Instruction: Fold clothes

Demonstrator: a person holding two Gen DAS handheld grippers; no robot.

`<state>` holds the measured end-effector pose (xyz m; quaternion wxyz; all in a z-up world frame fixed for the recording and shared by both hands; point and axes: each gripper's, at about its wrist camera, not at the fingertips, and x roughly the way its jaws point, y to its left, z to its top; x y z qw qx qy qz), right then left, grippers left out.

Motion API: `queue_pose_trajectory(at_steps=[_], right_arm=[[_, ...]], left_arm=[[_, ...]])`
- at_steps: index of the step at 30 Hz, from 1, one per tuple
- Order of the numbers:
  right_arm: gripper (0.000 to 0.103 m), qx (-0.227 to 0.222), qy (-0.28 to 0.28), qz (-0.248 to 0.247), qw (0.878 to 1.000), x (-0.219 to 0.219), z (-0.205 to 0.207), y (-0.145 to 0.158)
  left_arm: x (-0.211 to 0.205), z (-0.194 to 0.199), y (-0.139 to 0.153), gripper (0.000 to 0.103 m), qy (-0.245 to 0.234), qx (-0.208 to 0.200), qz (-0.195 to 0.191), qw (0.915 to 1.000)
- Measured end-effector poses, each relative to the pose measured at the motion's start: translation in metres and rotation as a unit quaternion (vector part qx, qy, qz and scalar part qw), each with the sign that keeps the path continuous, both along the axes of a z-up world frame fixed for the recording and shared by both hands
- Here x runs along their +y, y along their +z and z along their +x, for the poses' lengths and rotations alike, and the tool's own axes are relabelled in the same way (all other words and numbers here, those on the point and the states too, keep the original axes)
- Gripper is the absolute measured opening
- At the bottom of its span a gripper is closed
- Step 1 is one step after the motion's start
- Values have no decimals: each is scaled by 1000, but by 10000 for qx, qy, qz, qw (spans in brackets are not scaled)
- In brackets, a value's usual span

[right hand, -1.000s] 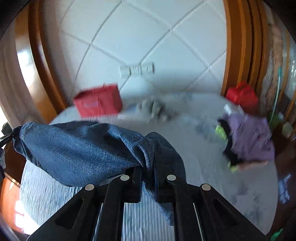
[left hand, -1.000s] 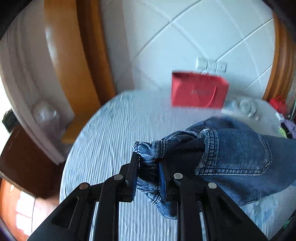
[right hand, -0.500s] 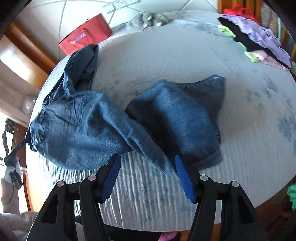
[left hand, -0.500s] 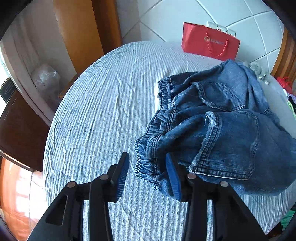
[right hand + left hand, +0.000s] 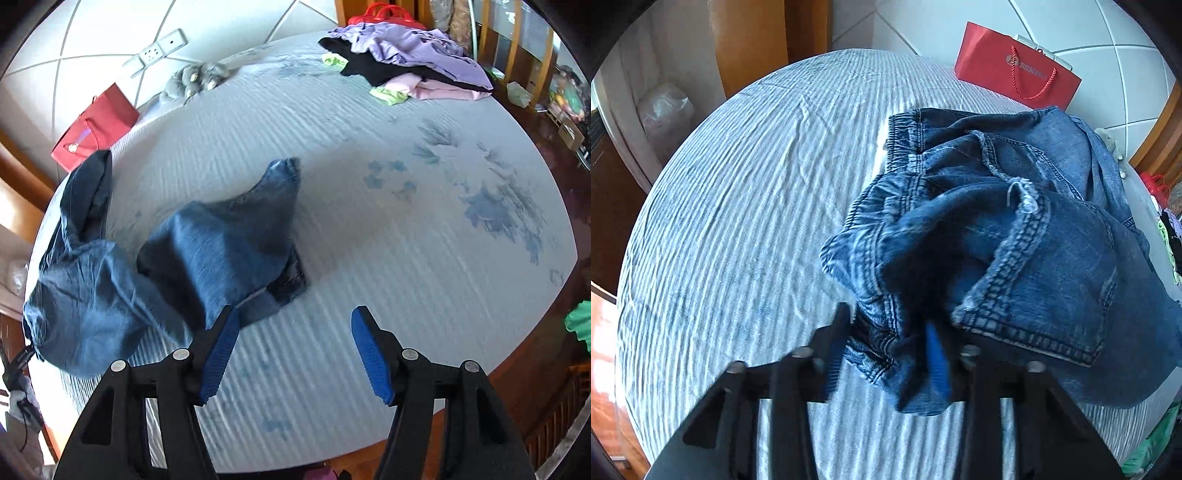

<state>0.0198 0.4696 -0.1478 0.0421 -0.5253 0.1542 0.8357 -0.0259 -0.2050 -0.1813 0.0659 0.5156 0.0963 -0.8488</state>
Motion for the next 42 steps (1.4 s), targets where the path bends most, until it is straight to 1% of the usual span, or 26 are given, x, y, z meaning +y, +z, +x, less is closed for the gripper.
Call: queue_pose_trajectory(at_steps=[1, 3, 5, 7, 11, 14, 15, 16, 17, 18, 19, 20, 21, 23, 24, 25, 26, 27, 28, 29, 30, 31, 32, 36, 39, 42], right_arm=[[63, 62, -47, -30, 10000, 5, -3, 1], [63, 216, -97, -71, 9997, 14, -12, 6], [63, 238, -63, -84, 9997, 23, -26, 6], [63, 191, 3, -110, 9998, 28, -43, 0], [63, 36, 195, -210, 9996, 27, -76, -18], [63, -95, 452, -148, 9988, 13, -96, -36], [54, -122, 587, -153, 9981, 6, -100, -41], [19, -153, 722, -45, 9973, -2, -103, -43], [8, -174, 805, 225, 9963, -10, -103, -42], [8, -102, 844, 424, 9955, -14, -100, -35], [7, -7, 854, 620, 9944, -16, -96, -26], [6, 157, 783, 811, 9935, -12, -88, -9], [6, 322, 687, 1000, 9921, -7, -79, 8], [6, 569, 334, 1284, 9895, 18, -60, 46], [6, 597, 134, 1408, 9881, 34, -55, 60], [7, 582, -67, 1532, 9865, 49, -51, 70], [10, 448, -269, 1657, 9848, 62, -54, 70], [21, 314, -471, 1781, 9824, 75, -56, 69], [38, 180, -673, 1904, 9792, 88, -59, 69], [46, 94, -833, 1902, 9782, 99, -60, 68], [52, 132, -833, 1616, 9833, 103, -58, 65], [52, 139, -711, 1496, 9861, 98, -54, 61], [52, 146, -589, 1376, 9886, 92, -51, 58], [53, 151, -83, 894, 9959, 66, -42, 44], [53, 175, 307, 592, 9976, 35, -45, 40], [53, 263, 694, 481, 9961, -5, -61, 40]], left_arm=[[4, -2, 1, 12, 17, -11, -49, 10000], [10, -5, 4, 10, 119, -38, -304, 9995], [7, -5, 7, 10, 304, -51, -324, 9990], [2, -4, 11, 9, 502, -55, -284, 9983], [1, 0, 26, 9, 662, -3, -434, 9969], [0, 6, 42, 9, 777, 98, -590, 9952], [-1, 8, 48, 9, 816, 136, -655, 9944], [-2, 10, 54, 9, 856, 174, -720, 9936], [-4, 12, 60, 8, 900, 203, -800, 9925], [-8, 14, 66, 7, 950, 203, -937, 9908], [-11, 15, 71, 2, 1001, 195, -1157, 9880], [-15, 17, 76, 2, 1034, 217, -1383, 9847], [-20, 19, 80, 2, 1033, 241, -1447, 9838], [-30, 22, 87, 2, 1034, 282, -1228, 9866], [-30, 21, 89, 2, 976, 310, -1161, 9879], [-27, 18, 89, 2, 875, 321, -1131, 9892], [-24, 14, 88, 2, 783, 323, -1054, 9908], [-20, 9, 84, 3, 710, 311, -893, 9930], [-16, 5, 80, 4, 635, 299, -731, 9949], [-11, 0, 76, 7, 558, 262, -568, 9965], [-7, -3, 70, 11, 471, 183, -424, 9978], [-1, -6, 64, 22, 390, 116, -347, 9986], [3, -7, 59, 29, 353, 77, -321, 9988], [3, -9, 46, 31, 400, 27, -149, 9991], [1, -19, 47, 31, 363, 84, -60, 9993], [-1, -38, 54, 33, 238, 200, -18, 9995]])
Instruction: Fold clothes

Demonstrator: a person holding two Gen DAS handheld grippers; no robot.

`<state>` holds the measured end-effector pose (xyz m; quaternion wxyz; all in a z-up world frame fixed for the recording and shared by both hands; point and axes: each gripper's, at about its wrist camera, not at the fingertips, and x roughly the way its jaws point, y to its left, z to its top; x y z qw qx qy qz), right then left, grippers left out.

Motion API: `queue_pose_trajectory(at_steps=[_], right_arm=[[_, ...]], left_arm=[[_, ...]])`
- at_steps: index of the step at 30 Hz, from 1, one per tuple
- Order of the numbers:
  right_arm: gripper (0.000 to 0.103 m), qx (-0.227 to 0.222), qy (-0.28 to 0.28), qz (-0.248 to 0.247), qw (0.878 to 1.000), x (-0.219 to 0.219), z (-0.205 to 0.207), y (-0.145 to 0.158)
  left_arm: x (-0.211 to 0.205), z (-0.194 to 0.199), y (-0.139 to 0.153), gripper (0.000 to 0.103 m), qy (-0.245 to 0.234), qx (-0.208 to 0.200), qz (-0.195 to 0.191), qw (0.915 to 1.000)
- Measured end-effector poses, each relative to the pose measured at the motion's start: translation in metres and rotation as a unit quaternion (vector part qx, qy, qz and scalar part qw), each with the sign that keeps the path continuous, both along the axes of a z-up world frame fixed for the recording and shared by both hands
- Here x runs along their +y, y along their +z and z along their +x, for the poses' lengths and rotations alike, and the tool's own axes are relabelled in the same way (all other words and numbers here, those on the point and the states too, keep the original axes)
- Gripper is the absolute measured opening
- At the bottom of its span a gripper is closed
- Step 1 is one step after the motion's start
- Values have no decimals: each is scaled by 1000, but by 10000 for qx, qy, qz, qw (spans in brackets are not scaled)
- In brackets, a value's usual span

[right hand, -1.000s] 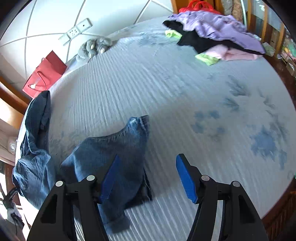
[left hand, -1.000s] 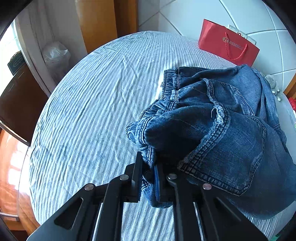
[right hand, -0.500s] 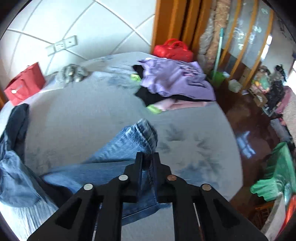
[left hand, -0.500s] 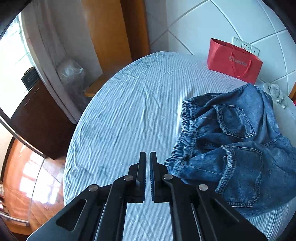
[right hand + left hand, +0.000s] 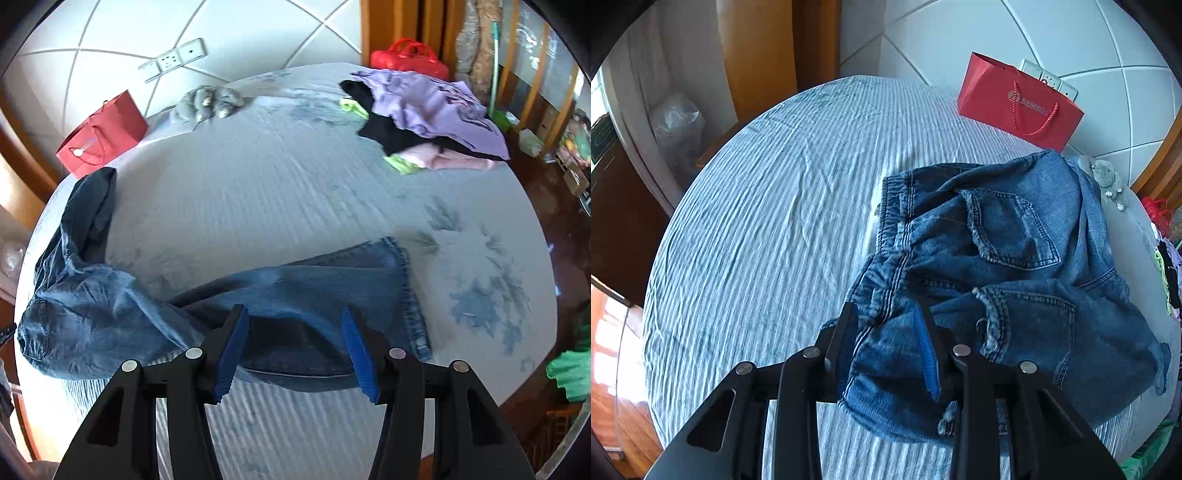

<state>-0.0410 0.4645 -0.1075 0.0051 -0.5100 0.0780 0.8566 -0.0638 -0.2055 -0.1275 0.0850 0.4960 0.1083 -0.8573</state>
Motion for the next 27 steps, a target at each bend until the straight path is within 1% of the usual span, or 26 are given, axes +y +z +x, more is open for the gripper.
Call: queue_pose_trajectory(at_steps=[4, 6, 10, 14, 17, 21, 23, 24, 25, 26, 27], right_arm=[[53, 28, 537, -150, 9984, -52, -26, 1], [53, 11, 787, -221, 9967, -76, -42, 4], [53, -3, 1253, -337, 9915, -123, -76, 7], [54, 38, 1632, -461, 9855, -169, -114, 9], [56, -25, 1868, -463, 9813, -197, -140, 7], [56, -152, 2050, -597, 9768, -221, -175, 0], [56, -158, 2148, -614, 9746, -233, -194, -1], [56, -136, 2242, -617, 9725, -239, -205, 0], [58, -116, 2349, -612, 9700, -246, -216, 1], [60, -109, 2489, -583, 9667, -255, -229, 2], [66, -126, 2621, -544, 9634, -262, -242, 1]], left_arm=[[-6, -38, 0, 41, -147, 64, 107, 9998], [-9, -61, -6, 42, -217, 25, 127, 9997], [-15, -105, -23, 42, -296, -114, -50, 9995], [-24, -134, -43, 42, -293, -314, -181, 9989], [-24, -145, -54, 42, -399, -426, -172, 9981], [-18, -155, -65, 42, -485, -499, -302, 9971], [-17, -158, -67, 50, -414, -472, -319, 9975], [-17, -159, -68, 51, -382, -475, -320, 9976], [-17, -161, -69, 55, -349, -484, -314, 9977], [-17, -163, -70, 56, -325, -506, -290, 9978], [-18, -165, -71, 57, -322, -530, -267, 9977]])
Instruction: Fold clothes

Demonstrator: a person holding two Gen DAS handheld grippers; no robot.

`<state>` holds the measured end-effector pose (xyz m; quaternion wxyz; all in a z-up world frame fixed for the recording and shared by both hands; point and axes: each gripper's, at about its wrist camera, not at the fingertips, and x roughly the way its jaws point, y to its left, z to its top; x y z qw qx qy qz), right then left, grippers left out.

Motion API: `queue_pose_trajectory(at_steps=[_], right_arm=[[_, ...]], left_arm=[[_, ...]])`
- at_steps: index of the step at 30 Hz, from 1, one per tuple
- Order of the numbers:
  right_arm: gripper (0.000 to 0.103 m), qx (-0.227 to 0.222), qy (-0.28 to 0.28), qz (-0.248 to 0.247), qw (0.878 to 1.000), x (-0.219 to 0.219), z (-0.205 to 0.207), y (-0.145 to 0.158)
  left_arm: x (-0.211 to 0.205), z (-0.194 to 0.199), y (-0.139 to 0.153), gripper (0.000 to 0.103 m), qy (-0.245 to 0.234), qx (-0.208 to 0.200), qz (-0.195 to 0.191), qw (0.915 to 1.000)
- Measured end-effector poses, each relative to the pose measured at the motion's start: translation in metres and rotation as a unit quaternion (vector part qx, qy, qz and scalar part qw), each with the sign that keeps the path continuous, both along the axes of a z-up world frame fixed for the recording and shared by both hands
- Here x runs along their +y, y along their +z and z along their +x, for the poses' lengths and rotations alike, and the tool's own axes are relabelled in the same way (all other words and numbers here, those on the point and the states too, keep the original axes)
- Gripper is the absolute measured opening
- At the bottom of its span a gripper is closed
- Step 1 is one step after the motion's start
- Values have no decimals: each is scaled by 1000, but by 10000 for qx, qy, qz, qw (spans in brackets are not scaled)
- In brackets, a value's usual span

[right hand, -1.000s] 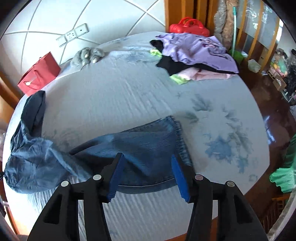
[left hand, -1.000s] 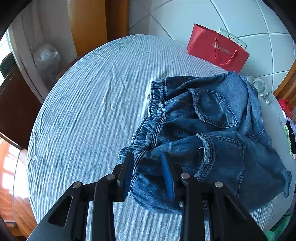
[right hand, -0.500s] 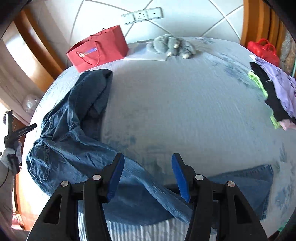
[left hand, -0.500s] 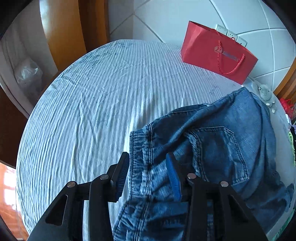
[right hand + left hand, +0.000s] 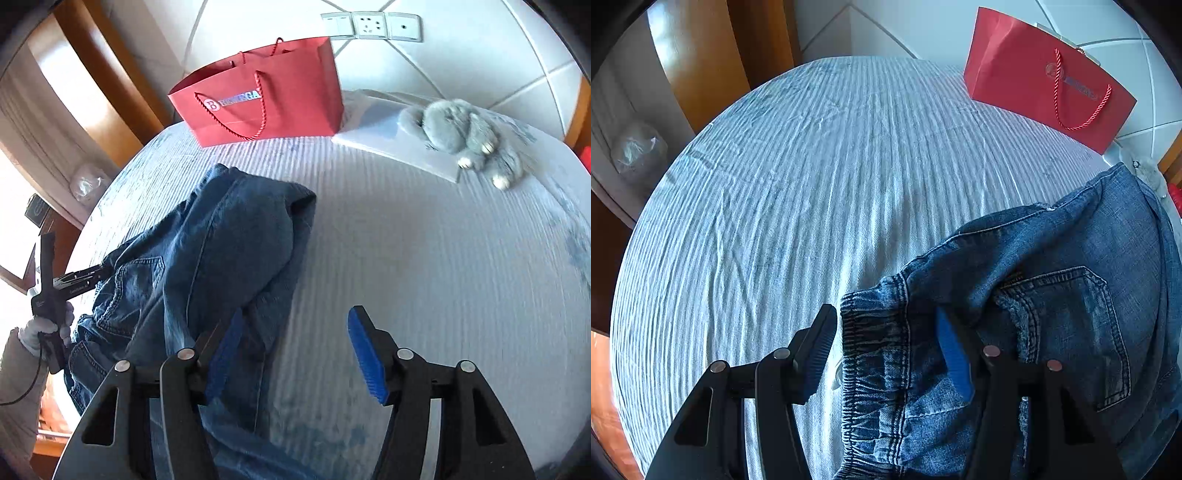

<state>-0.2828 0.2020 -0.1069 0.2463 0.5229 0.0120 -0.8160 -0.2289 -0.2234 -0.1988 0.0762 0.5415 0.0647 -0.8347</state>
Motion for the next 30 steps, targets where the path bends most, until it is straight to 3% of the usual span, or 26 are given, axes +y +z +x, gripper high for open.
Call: queue_pose_trajectory(at_steps=[4, 6, 7, 8, 14, 15, 16, 17, 18, 22, 27, 30], right_arm=[[69, 4, 492, 165, 9987, -26, -43, -9], [69, -34, 641, 279, 9976, -33, -57, -17], [69, -85, 735, 315, 9968, -35, -62, -22], [69, -126, 822, 355, 9959, -38, -67, -26], [68, -246, 1140, 408, 9923, -54, -85, -45], [51, -290, 1181, 383, 9918, -57, -86, -49], [25, -319, 1229, 351, 9913, -62, -85, -50], [14, -298, 1272, 354, 9908, -66, -83, -50], [7, -139, 1298, 455, 9904, -71, -77, -44], [3, 799, 1119, 149, 9904, -54, -43, 27], [3, 1894, 639, -270, 9794, 27, 41, 143], [3, 1573, 430, -247, 9863, 80, 97, 164]], left_arm=[[-6, -2, -2, 70, 49, 15, 21, 10000], [-6, 0, -3, 70, 45, 129, 85, 9999], [-6, 0, -3, 58, 10, 201, 118, 9997], [-3, -1, -2, 41, -37, 258, 132, 9996], [16, 2, 13, 30, 20, 374, -204, 9991], [16, 6, 23, 29, 35, 501, -247, 9984], [17, 10, 32, 29, 49, 629, -290, 9976], [17, 15, 42, 28, 72, 753, -325, 9966], [15, 22, 54, 28, 112, 871, -345, 9955], [9, 52, 102, 28, 152, 1318, -275, 9908], [15, 100, 152, 28, -105, 1799, -89, 9836], [18, 115, 150, 28, -248, 1683, 25, 9854]])
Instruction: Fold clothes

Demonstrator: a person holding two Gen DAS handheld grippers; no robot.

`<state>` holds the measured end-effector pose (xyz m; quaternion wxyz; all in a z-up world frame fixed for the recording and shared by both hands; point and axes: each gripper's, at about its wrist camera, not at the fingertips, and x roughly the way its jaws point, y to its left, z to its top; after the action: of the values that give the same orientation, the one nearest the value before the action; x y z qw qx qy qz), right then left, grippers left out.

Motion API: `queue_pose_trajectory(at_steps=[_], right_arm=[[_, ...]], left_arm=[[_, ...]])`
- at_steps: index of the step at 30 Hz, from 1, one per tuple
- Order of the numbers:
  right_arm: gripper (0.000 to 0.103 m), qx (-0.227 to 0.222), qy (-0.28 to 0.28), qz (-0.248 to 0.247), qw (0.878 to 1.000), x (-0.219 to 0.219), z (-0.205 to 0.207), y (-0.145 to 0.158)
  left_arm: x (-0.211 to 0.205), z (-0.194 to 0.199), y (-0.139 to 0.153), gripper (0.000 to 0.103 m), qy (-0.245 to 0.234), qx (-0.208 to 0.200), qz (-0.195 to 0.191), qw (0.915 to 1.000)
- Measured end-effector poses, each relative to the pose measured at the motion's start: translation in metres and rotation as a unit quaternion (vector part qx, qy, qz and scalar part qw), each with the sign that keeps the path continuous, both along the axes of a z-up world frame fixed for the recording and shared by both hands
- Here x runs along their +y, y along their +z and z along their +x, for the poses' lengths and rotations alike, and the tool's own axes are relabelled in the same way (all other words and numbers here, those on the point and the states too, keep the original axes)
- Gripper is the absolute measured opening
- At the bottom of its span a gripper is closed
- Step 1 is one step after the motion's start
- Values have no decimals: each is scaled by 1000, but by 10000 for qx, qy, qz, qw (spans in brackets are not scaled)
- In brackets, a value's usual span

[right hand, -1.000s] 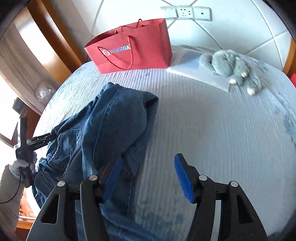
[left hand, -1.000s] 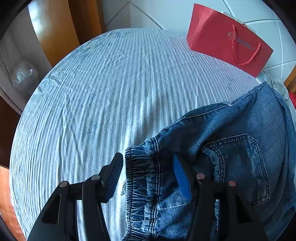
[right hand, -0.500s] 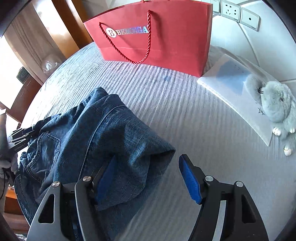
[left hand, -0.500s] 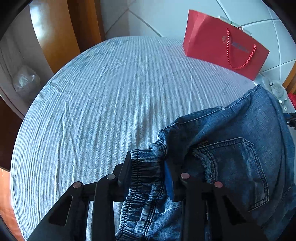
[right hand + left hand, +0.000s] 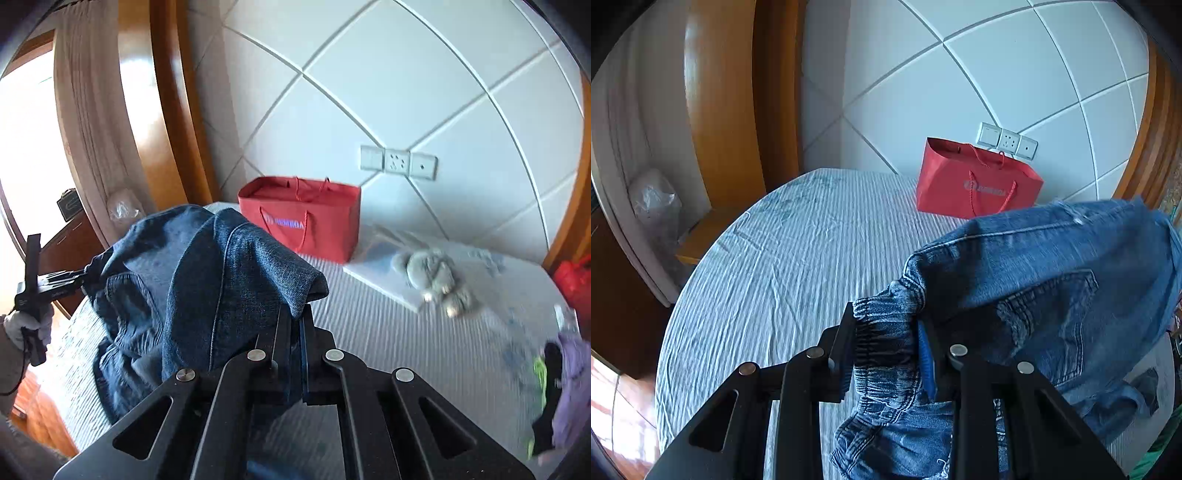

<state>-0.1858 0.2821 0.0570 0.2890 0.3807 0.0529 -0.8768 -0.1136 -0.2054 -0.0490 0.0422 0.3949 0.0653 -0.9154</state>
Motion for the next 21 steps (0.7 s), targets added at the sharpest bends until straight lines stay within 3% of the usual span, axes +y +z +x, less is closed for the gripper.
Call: queue_pose_trajectory(at_steps=[3, 5, 6, 8, 11, 12, 13, 14, 18, 21], right_arm=[[5, -1244, -144, 194, 9919, 40, 50, -44], [8, -2101, -508, 486, 9751, 60, 78, -90], [10, -2426, -723, 624, 9654, 69, 90, -110], [10, -2655, -1077, 708, 9555, 86, 105, -127], [16, -2196, -1321, 733, 9638, 87, 94, -104], [38, -1969, -1275, 750, 9692, 79, 84, -92], [67, -1750, -1209, 769, 9741, 69, 74, -81], [75, -1559, -1085, 795, 9786, 54, 67, -74], [75, -1024, -417, 933, 9895, -22, 40, -60], [75, -829, 56, 1343, 9874, -82, 30, -69]], left_arm=[[10, 16, -30, 29, -111, -507, -204, 9984], [16, 29, -56, 28, -146, -859, -291, 9958], [19, 36, -67, 28, -161, -995, -321, 9944], [21, 46, -87, 28, -166, -1238, -308, 9917], [24, 58, -98, 28, -146, -1306, -271, 9910], [24, 60, -97, 28, -128, -1274, -270, 9914], [24, 60, -96, 28, -117, -1229, -295, 9919], [25, 59, -94, 28, -115, -1172, -353, 9924], [30, 52, -85, 28, -143, -993, -606, 9931], [31, 47, -79, 28, -126, -920, -631, 9937]])
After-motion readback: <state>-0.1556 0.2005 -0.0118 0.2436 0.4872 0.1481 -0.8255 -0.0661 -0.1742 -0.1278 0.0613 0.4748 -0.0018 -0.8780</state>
